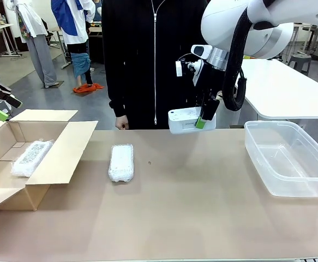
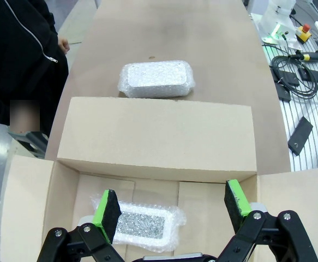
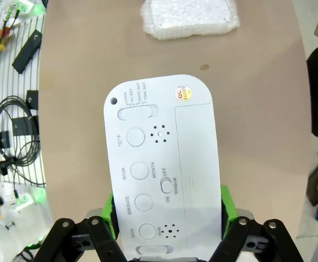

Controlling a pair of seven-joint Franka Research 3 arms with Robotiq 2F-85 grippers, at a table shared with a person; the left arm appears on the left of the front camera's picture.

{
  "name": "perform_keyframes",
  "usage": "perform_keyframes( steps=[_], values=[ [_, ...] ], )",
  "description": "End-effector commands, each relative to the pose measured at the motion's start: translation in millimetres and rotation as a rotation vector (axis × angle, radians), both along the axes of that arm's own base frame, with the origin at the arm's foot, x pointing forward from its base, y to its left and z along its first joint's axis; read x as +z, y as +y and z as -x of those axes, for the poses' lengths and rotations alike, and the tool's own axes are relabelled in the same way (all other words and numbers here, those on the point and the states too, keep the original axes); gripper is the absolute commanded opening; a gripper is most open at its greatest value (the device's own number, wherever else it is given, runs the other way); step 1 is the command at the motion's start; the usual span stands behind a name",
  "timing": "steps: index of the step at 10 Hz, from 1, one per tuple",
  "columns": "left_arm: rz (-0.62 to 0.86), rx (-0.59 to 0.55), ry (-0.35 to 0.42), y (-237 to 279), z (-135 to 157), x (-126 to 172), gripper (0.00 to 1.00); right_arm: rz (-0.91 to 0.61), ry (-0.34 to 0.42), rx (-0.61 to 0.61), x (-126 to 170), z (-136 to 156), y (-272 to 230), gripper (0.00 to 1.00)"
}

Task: Separate and place wrapped and unwrapped clocks.
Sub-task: If the picked Digital clock is wrapped, place it in the Package Box ; if not, place it in the Organizing box.

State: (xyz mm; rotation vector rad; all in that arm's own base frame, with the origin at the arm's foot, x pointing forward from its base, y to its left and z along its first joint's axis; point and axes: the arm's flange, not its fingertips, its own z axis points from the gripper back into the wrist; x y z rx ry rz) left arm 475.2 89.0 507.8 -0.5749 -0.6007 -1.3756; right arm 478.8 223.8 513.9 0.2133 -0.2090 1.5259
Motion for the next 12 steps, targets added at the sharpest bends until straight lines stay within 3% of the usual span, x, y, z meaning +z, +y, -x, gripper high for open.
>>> perform_keyframes(
  steps=[1, 3, 4, 7, 12],
  values=[
    [-0.011, -0.005, 0.003, 0.6, 1.6, 1.4, 1.0, 0.009, -0.017, -0.019, -2.8, 0.3, 1.3, 0.0],
    [-0.011, -0.005, 0.003, 0.6, 1.6, 1.4, 1.0, 0.009, -0.017, -0.019, -2.8, 0.3, 1.3, 0.0],
    [-0.011, -0.005, 0.003, 0.6, 1.6, 1.4, 1.0, 0.0, 0.0, 0.0, 0.0, 0.0, 0.0, 0.81],
    [-0.011, -0.005, 0.003, 0.6, 1.6, 1.4, 1.0, -0.064, -0.039, -0.321, -3.2, -29.9, -43.0, 0.81],
    [-0.011, -0.005, 0.003, 0.6, 1.6, 1.4, 1.0, -0.039, -0.016, -0.733, -23.5, -83.2, -155.3, 0.81]
  ],
)
